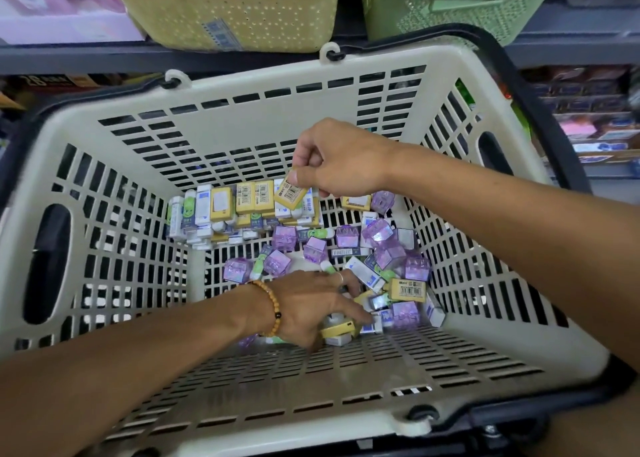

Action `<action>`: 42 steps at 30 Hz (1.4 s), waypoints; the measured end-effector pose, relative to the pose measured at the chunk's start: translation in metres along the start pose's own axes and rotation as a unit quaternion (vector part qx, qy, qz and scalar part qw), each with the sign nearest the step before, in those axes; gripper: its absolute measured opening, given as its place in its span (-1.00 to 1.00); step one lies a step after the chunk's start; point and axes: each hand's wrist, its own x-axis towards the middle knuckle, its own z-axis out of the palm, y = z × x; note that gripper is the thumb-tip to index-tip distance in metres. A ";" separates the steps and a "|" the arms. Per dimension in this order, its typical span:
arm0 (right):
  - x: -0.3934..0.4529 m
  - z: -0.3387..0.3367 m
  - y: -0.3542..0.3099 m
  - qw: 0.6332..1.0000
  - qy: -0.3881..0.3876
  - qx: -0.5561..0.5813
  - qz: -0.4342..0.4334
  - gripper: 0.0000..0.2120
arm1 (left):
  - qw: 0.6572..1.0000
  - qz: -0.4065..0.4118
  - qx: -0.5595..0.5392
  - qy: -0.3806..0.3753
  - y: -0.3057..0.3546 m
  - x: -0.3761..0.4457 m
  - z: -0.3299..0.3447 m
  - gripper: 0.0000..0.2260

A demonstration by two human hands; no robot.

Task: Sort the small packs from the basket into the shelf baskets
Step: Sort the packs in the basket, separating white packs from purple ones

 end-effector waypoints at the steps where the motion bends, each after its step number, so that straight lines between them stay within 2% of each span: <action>1: 0.000 0.000 0.000 1.000 0.002 0.001 -0.001 -0.82 | 1.000 0.004 0.012 -0.001 -0.001 0.000 0.000 -0.30; 7: -0.001 0.001 0.002 1.000 -0.005 -0.012 -0.008 -0.79 | 0.998 0.025 0.059 -0.016 0.003 0.008 -0.005 -0.34; 17: -0.002 -0.001 0.004 1.000 -0.006 -0.010 -0.005 -0.86 | 0.998 0.021 -0.055 0.027 -0.009 -0.004 0.002 -0.50; 22: -0.001 -0.003 0.003 1.000 -0.001 -0.002 -0.006 -0.87 | 0.997 0.046 -0.040 0.050 -0.014 -0.008 0.011 -0.56; 26: 0.002 -0.003 0.005 1.000 -0.001 -0.009 -0.008 -0.83 | 0.997 0.051 -0.019 0.048 -0.016 -0.008 0.015 -0.52; 28: 0.003 -0.002 0.006 1.000 -0.001 -0.004 -0.007 -0.83 | 0.995 0.040 -0.058 0.067 -0.014 -0.008 0.016 -0.62; 30: 0.005 -0.002 0.008 1.000 -0.008 0.017 0.001 -0.85 | 0.983 0.008 -0.152 0.100 -0.011 -0.011 0.014 -0.67; 32: 0.009 0.000 0.010 0.998 -0.018 0.051 0.016 -0.86 | 0.946 -0.034 -0.287 0.146 -0.007 -0.020 0.006 -0.71; 33: 0.011 0.001 0.011 0.997 -0.018 0.067 0.024 -0.86 | 0.915 -0.053 -0.360 0.172 -0.006 -0.028 0.000 -0.72; 36: 0.019 0.008 0.013 0.992 -0.003 0.117 0.045 -0.87 | 0.799 -0.124 -0.544 0.225 -0.006 -0.061 -0.013 -0.74; 39: 0.032 0.023 0.009 0.990 -0.005 0.127 0.054 -0.85 | 0.676 -0.183 -0.659 0.276 -0.013 -0.098 -0.016 -0.71; 42: 0.053 0.044 0.000 0.991 -0.010 0.121 0.058 -0.78 | 0.559 -0.219 -0.729 0.327 -0.020 -0.130 -0.020 -0.67</action>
